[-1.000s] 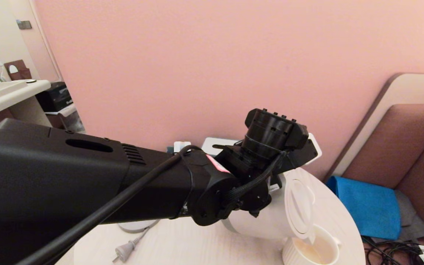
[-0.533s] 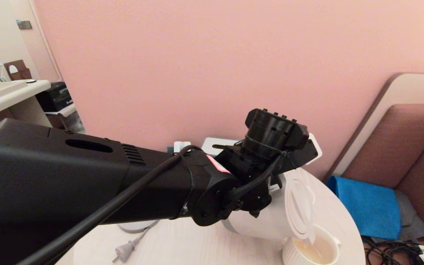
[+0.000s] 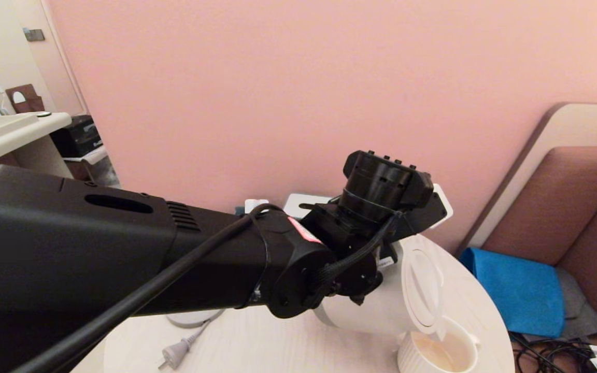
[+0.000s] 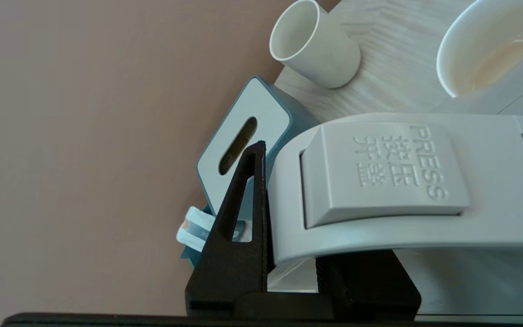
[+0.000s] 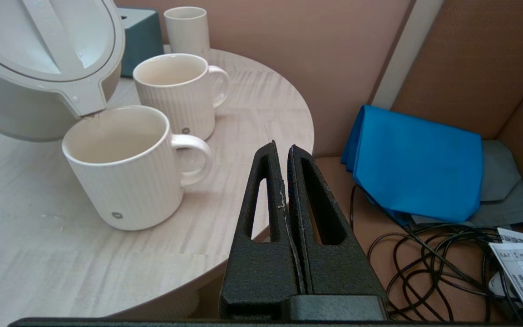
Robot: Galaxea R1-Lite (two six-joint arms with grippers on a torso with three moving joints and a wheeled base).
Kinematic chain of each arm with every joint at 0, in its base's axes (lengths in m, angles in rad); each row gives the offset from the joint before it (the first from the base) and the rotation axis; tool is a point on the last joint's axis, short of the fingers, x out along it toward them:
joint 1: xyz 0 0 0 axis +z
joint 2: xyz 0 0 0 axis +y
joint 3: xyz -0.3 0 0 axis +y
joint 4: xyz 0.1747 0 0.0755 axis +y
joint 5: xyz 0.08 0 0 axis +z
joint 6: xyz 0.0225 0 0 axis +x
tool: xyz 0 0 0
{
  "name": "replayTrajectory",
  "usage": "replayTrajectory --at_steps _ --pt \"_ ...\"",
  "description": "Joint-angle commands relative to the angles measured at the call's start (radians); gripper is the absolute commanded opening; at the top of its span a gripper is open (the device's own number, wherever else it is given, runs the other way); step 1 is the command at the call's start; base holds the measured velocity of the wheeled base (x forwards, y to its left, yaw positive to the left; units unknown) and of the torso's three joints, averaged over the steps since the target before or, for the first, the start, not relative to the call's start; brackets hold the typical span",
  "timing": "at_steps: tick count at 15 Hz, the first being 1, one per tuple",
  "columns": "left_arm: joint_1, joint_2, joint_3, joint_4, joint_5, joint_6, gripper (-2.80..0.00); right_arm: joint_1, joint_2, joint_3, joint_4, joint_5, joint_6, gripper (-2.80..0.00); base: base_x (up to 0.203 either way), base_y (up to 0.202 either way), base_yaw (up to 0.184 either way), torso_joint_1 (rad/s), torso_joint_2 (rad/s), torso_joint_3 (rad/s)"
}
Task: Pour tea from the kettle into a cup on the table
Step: Pour water into another cup
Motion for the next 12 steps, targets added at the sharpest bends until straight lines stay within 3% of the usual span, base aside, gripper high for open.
replayTrajectory --at_steps 1,12 --pt "-0.001 -0.004 0.002 -0.001 0.002 -0.011 -2.80 0.000 0.000 0.000 0.000 0.000 0.000 -2.80 0.000 0.000 0.000 0.000 0.00 0.000" --pt "0.004 -0.060 0.064 0.000 -0.001 -0.139 -2.80 0.000 0.000 0.000 0.000 -0.001 0.000 -2.80 0.000 0.000 0.000 0.000 0.00 0.000"
